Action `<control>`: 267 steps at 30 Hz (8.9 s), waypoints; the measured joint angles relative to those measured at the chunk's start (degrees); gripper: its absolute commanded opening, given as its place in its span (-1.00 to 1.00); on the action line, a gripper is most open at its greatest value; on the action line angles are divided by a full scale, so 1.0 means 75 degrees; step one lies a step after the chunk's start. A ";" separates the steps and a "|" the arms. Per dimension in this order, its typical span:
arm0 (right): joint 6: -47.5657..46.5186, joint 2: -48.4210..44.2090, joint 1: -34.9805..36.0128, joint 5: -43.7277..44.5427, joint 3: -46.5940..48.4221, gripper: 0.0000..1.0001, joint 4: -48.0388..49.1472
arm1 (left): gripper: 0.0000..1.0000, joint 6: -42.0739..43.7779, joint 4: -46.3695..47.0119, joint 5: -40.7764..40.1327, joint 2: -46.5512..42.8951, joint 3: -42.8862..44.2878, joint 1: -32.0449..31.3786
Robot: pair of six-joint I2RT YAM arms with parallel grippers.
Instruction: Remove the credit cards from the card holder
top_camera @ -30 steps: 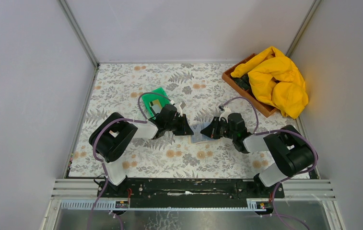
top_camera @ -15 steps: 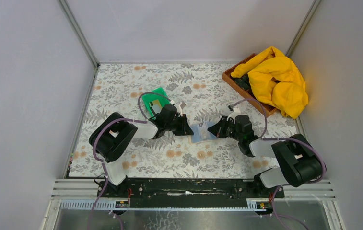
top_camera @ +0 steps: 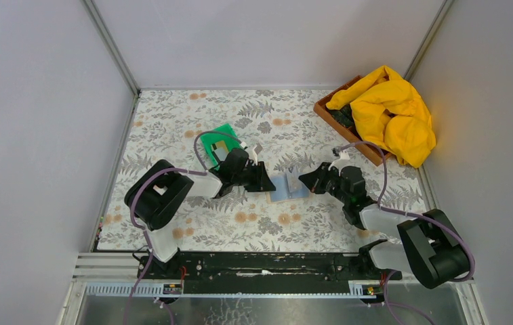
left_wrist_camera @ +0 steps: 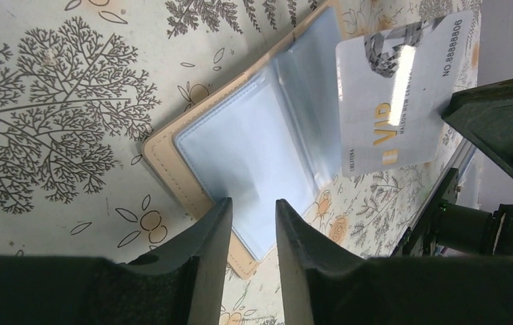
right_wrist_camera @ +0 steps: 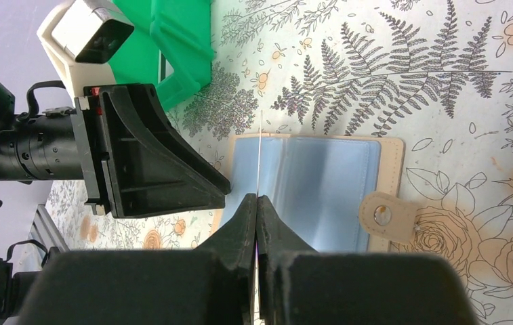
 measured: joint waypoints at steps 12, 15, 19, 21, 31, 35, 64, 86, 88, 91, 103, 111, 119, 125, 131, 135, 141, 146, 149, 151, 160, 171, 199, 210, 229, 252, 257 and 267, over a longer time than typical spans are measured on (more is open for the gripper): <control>0.0055 -0.0629 -0.0015 -0.0105 0.0376 -1.00 -0.0425 | -0.21 -0.0017 0.0729 -0.0105 -0.1582 -0.1521 0.0087; 0.0090 -0.0539 -0.0017 -0.0268 0.0819 -1.00 -0.0495 | -0.19 0.0020 0.0988 -0.0198 -0.2483 -0.1926 0.0082; 0.0286 -0.0044 -0.0020 -0.0560 0.1550 -1.00 -0.0452 | -0.19 0.0090 0.1696 -0.0289 -0.3535 -0.2241 -0.0026; 0.0373 0.0230 -0.0020 -0.0691 0.1915 -1.00 -0.0458 | -0.19 0.0111 0.1996 -0.0332 -0.3946 -0.2433 -0.0073; 0.0256 0.2218 0.0959 -0.0854 0.5050 -1.00 -0.1469 | -0.11 0.0297 0.2209 -0.2361 -0.7213 -0.3824 -0.0154; 0.0122 0.3241 0.1419 -0.0901 0.6146 -1.00 -0.1830 | -0.08 0.0393 0.2203 -0.3185 -0.8250 -0.4100 -0.0195; -0.0618 0.7455 0.2480 -0.0256 1.0401 -1.00 -0.4220 | -0.10 0.0670 0.1687 -0.4954 -0.8798 -0.4348 -0.0254; -0.0536 0.8107 0.2707 0.0195 1.1144 -0.50 -0.4395 | -0.10 0.0673 0.1612 -0.4957 -0.8766 -0.4348 -0.0262; -0.0554 0.8099 0.2731 0.0189 1.1144 -0.38 -0.4331 | -0.10 0.0676 0.1591 -0.4960 -0.8743 -0.4348 -0.0268; -0.0600 0.8072 0.2774 0.0195 1.1144 -0.34 -0.4284 | -0.10 0.0682 0.1568 -0.4960 -0.8687 -0.4348 -0.0268; -0.1288 0.7265 0.2940 0.0877 1.0410 -0.32 -0.4526 | -0.09 0.0699 0.1568 -0.4957 -0.8550 -0.4348 -0.0268; -0.2124 0.4473 0.2970 0.1958 0.8536 -0.39 -0.4351 | -0.26 0.0804 0.1582 -0.4741 -0.8035 -0.4339 -0.0268; -0.2057 0.0545 0.2556 0.2958 0.4823 -1.00 -0.3421 | -1.00 0.0804 0.2017 -0.4007 -0.6583 -0.4185 -0.0358; -0.1792 -0.0991 0.2349 0.3337 0.2331 -1.00 -0.4077 | -1.00 0.0880 0.2168 -0.3617 -0.5094 -0.3582 -0.1137; -0.1667 -0.1638 0.2349 0.3316 0.1652 -1.00 -0.4564 | -1.00 0.0912 0.2101 -0.3593 -0.3366 -0.2553 -0.1728; -0.1585 -0.1620 0.2349 0.3351 0.1556 -1.00 -0.4846 | -1.00 0.0822 0.1676 -0.3724 -0.2439 -0.1964 -0.1781; -0.1440 -0.0880 0.2334 0.3468 0.1556 -1.00 -0.5132 | -1.00 0.0650 0.0813 -0.4045 -0.1851 -0.1527 -0.1781; -0.1378 -0.0560 0.2200 0.3529 0.1556 -1.00 -0.5199 | -1.00 0.0595 0.0306 -0.4255 -0.1623 -0.1274 -0.1781; -0.1355 -0.0504 0.2107 0.3532 0.1545 -1.00 -0.5184 | -1.00 0.0557 0.0137 -0.4266 -0.1425 -0.1157 -0.1781; -0.1355 -0.0455 0.2057 0.3529 0.1521 -1.00 -0.5164 | -1.00 0.0530 0.0026 -0.4266 -0.1303 -0.1102 -0.1781; -0.1361 0.0143 0.1903 0.3448 0.1492 -1.00 -0.4960 | -1.00 0.0472 -0.0204 -0.4278 -0.1183 -0.0921 -0.1781; -0.1390 0.0580 0.1848 0.3051 0.1501 -1.00 -0.4438 | -1.00 0.0466 -0.0312 -0.4290 -0.1125 -0.0822 -0.1781; -0.0994 0.1964 0.1833 0.1183 0.2404 -1.00 -0.3722 | -1.00 0.0463 -0.0323 -0.4243 -0.1052 -0.0781 -0.1714; -0.0743 0.1725 0.1836 0.0699 0.2594 -1.00 -0.3602 | -1.00 0.0460 -0.0367 -0.4226 -0.1221 -0.0848 -0.1693; -0.0527 0.1836 0.2267 0.0606 0.2987 -1.00 -0.3625 | -1.00 0.0519 -0.0766 -0.4785 -0.4042 -0.1591 -0.1839; -0.0793 0.1507 0.0828 0.0793 0.2308 -1.00 -0.4223 | -1.00 0.0493 -0.0641 -0.3716 -0.0953 -0.0527 -0.1865; -0.0909 0.1507 0.0828 0.0944 0.2270 -1.00 -0.4220 | -1.00 0.0493 -0.0650 -0.3716 -0.0930 -0.0498 -0.1865; -0.1058 0.1507 0.0799 0.1195 0.2270 -1.00 -0.4223 | -1.00 0.0490 -0.0647 -0.3652 -0.0839 -0.0411 -0.1845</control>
